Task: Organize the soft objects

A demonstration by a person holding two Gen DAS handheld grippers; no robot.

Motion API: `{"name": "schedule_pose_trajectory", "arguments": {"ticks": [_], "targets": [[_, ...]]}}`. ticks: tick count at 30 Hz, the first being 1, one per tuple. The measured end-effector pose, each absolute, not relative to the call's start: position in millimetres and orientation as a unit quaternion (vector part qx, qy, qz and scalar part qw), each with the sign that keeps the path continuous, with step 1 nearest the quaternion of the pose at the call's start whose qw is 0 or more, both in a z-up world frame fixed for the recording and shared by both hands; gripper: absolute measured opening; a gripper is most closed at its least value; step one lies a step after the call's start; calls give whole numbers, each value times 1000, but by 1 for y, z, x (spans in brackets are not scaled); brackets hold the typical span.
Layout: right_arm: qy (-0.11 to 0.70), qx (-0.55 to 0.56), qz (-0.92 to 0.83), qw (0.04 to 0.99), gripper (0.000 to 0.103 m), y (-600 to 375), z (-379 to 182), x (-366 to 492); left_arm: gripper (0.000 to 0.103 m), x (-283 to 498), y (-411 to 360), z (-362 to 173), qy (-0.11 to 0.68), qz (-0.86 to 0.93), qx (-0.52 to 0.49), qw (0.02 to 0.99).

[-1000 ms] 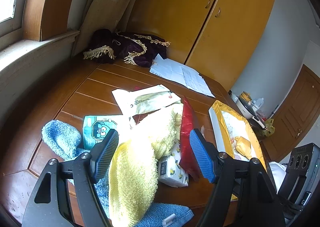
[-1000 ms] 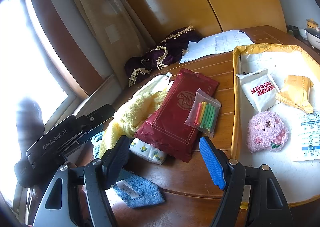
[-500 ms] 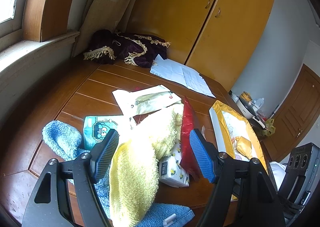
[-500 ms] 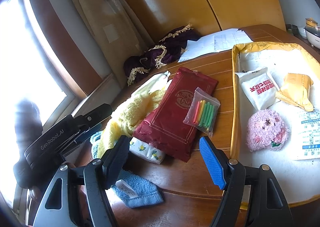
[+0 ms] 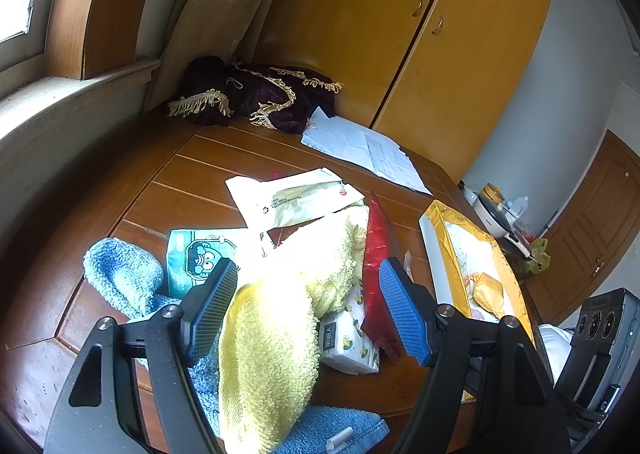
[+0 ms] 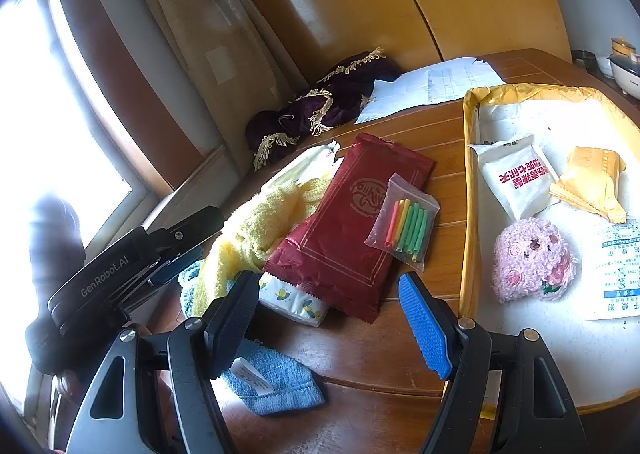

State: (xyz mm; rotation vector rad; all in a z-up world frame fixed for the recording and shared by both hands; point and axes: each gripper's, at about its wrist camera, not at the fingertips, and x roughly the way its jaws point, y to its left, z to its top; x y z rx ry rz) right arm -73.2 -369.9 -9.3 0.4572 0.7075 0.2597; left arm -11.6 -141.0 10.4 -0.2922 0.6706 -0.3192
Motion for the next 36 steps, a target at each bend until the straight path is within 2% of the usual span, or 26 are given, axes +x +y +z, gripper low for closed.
{"name": "schedule_pose_trajectory", "arguments": {"ticks": [36], "targets": [[340,221,90,910,72,-380,-9,-78,73,-12,-141,6,320,-156,-141,924]]}}
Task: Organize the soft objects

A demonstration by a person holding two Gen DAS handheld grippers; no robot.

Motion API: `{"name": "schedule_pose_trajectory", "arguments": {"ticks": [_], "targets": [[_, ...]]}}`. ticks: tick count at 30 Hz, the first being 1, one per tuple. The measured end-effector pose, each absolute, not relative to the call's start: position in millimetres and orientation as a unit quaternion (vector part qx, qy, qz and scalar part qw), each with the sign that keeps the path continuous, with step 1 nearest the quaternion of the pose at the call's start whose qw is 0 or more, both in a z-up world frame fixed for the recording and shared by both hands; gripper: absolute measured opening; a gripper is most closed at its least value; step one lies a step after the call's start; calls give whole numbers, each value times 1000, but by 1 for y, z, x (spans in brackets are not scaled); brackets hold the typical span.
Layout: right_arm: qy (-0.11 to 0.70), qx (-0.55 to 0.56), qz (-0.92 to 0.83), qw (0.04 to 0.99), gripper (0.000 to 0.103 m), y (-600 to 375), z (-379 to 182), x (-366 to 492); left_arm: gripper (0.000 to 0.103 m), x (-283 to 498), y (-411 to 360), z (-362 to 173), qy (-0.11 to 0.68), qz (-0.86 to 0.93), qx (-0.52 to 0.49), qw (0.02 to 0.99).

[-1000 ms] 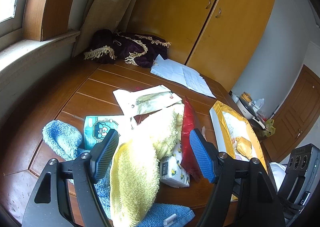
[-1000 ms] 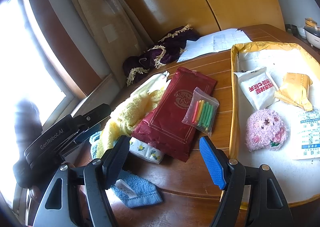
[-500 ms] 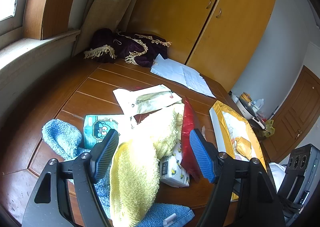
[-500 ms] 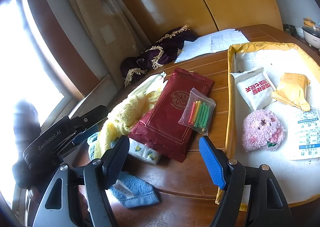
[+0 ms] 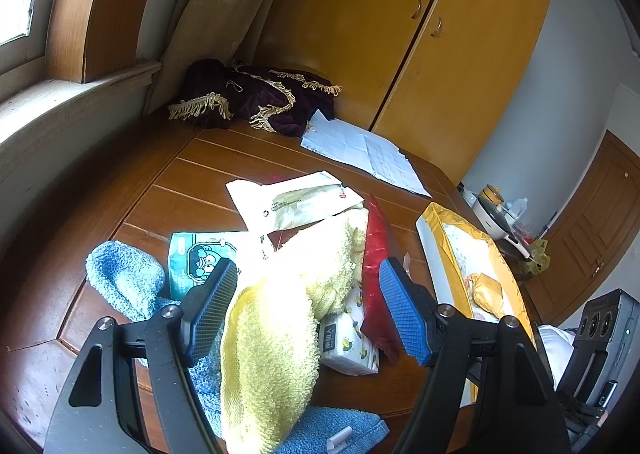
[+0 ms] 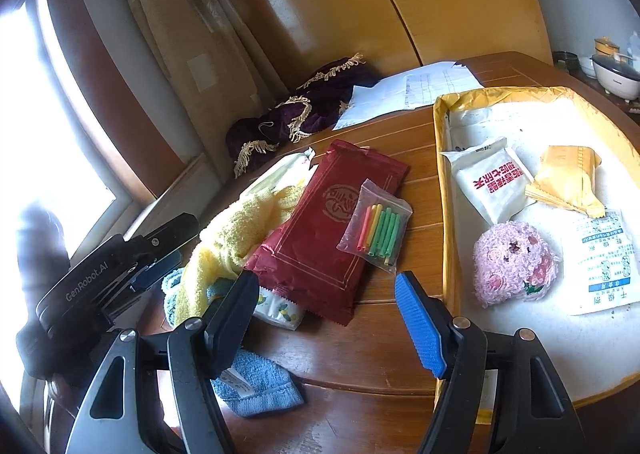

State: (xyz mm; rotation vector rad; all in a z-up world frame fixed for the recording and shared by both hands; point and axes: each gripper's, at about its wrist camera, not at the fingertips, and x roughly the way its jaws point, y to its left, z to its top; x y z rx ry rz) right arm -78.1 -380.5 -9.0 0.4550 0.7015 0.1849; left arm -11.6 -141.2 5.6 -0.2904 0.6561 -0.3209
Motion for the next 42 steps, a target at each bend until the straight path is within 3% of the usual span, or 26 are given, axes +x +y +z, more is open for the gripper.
{"name": "schedule_pose_trajectory", "arguments": {"ticks": [14,27,35,37,39,42], "targets": [[335,222,129,907,73,-376,1,-71,73,-17,-134,13,303,-166,-152,926],[405,208,138,880,68,-355,-8,5,73,-8,-103,15,297,-139,-178,928],[410,248,81,874,68,-394,-5,10,73,19,-141,11,343,-186,-116,913],[430,231,66,870,63,-392,-10,16,73,27,-153,8,348,-198,-99,911],[456,206,53,864,50,-385,-17,24,73,35,-163,3,353,-184,-79,914],[481,180,20,858,44,-378,-28,33,67,45,-169,-7,378,-159,-66,910]]}}
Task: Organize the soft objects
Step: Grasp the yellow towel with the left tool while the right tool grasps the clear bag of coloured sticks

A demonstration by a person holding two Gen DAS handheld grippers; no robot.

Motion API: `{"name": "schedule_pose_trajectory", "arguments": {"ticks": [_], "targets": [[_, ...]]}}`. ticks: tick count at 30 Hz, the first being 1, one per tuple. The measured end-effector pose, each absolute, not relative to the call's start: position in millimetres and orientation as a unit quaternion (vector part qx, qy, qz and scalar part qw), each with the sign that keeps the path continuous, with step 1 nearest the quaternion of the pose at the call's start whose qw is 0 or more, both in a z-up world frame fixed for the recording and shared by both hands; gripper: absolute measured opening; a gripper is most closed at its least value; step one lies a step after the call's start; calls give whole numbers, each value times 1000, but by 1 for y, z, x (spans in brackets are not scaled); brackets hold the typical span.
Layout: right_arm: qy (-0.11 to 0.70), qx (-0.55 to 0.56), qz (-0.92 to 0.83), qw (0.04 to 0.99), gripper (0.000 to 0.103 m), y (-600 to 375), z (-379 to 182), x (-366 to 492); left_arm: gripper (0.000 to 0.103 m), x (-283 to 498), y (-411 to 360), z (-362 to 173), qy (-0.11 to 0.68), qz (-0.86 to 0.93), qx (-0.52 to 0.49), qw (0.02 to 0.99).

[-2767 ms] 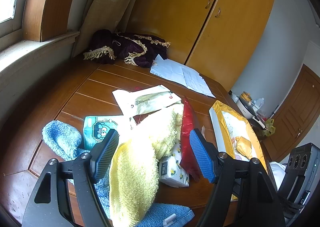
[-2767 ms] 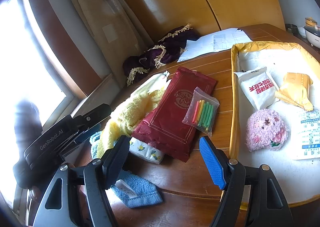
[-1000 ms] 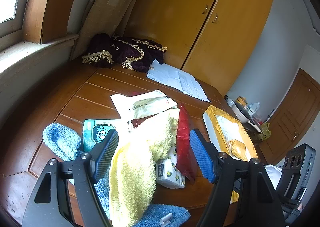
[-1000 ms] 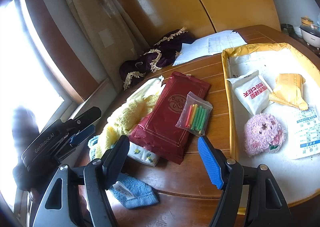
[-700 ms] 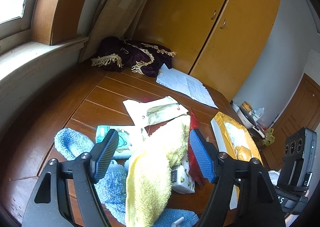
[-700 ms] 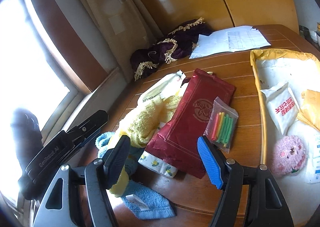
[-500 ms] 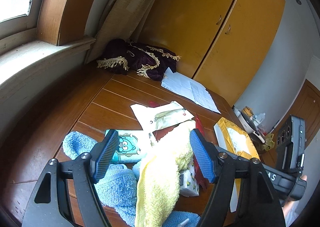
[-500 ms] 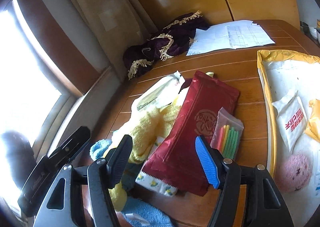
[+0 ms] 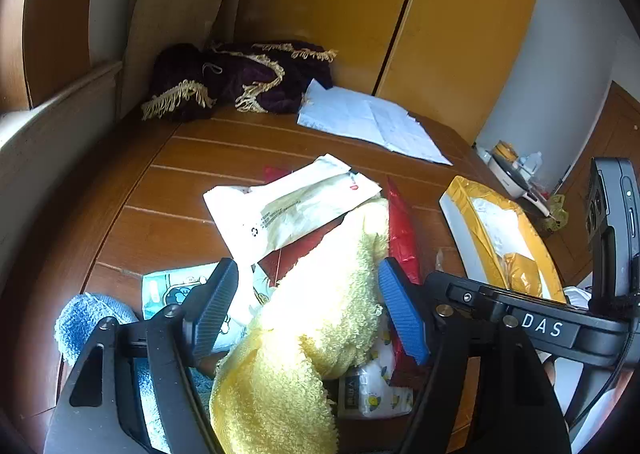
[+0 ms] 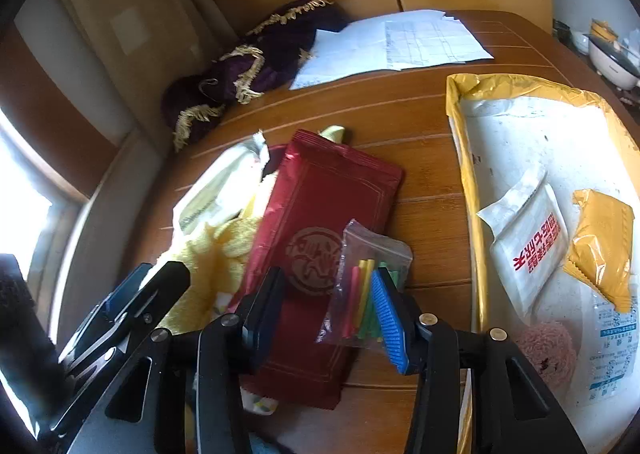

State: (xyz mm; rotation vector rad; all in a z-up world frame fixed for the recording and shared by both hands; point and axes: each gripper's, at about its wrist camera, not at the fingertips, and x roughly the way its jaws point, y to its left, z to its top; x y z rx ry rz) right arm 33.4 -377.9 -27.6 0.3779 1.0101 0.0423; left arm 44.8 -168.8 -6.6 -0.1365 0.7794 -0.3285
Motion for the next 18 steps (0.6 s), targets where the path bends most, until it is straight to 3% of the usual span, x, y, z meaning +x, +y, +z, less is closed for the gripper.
{"name": "schedule_pose_trajectory", "arguments": {"ticks": [2,4,5,12,18], "targets": [[477,176,0,861,44,-378,-28,30,56,47,-167,-11,388,-161,-67,905],[479,168,-11,861,43,-378,-30,28,52,46,-164,-11,387,-165,-71,905],[482,155,-17,862,39,-376,-31,28,48,45,-163,-12,385,-164,-69,906],[496,99,-49,861,3,-376,-38,26,48,41,-167,-13,375,-159,-61,911],[448,147,5,882,1,-392,-21,9,37,36,-162,-7,367,-176,-71,911]]}}
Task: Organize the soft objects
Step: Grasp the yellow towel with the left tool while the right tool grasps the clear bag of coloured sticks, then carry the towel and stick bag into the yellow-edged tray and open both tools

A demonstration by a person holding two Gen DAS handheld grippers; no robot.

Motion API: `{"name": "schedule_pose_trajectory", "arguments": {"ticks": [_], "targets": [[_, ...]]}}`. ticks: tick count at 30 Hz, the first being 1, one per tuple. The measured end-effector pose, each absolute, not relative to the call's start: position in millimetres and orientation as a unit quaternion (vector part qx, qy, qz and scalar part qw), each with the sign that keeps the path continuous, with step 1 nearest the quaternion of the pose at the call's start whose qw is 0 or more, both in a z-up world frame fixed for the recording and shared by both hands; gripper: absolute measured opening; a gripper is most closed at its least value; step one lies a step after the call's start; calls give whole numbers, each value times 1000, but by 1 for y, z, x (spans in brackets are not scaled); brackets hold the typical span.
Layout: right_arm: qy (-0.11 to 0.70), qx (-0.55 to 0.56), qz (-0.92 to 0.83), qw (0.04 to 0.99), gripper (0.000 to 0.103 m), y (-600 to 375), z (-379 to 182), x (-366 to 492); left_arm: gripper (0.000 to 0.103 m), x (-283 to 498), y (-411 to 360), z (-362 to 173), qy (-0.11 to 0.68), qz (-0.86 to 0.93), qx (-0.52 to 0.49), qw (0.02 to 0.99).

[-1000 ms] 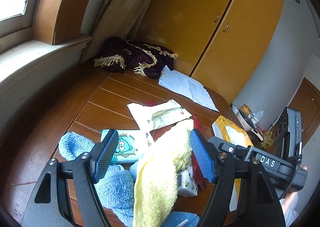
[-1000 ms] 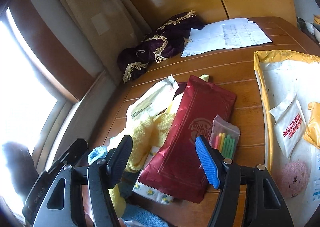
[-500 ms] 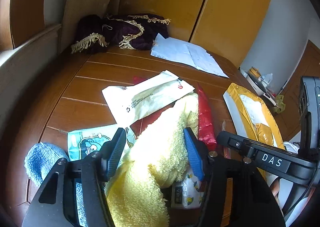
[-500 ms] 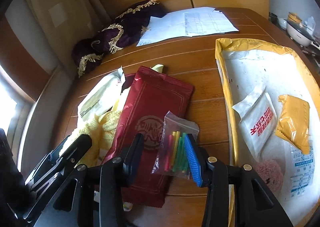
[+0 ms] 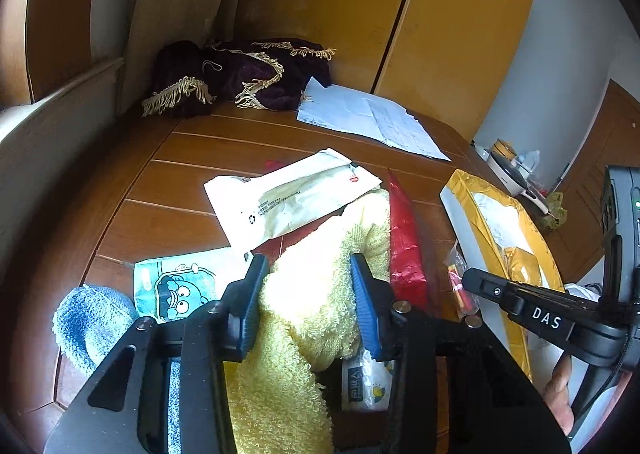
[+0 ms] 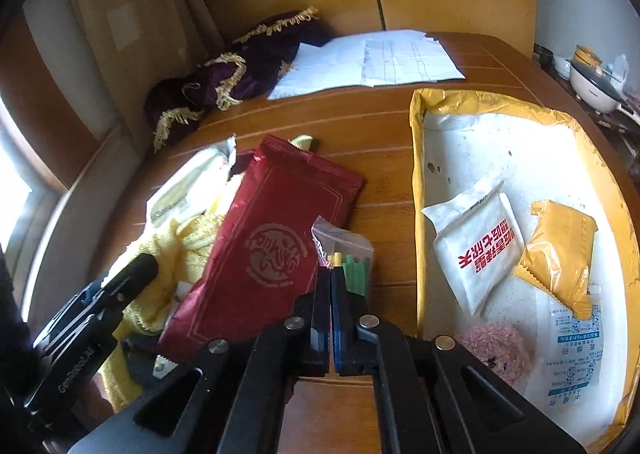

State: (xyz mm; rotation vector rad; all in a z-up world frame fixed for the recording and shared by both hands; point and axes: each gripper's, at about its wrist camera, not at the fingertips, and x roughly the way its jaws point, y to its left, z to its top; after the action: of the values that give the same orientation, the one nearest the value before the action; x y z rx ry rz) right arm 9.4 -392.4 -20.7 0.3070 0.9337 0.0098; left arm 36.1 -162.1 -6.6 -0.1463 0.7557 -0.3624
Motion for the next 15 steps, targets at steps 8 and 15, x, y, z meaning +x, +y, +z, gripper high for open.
{"name": "schedule_pose_trajectory", "arguments": {"ticks": [8,15], "targets": [[387,158,53,907,1,-391,5,-20,34,20,-129,22,332,-220,-168,902],[364,169,70,913,1,-393,13,-28,34,-3,-113,73,255,-225,-214,916]]}}
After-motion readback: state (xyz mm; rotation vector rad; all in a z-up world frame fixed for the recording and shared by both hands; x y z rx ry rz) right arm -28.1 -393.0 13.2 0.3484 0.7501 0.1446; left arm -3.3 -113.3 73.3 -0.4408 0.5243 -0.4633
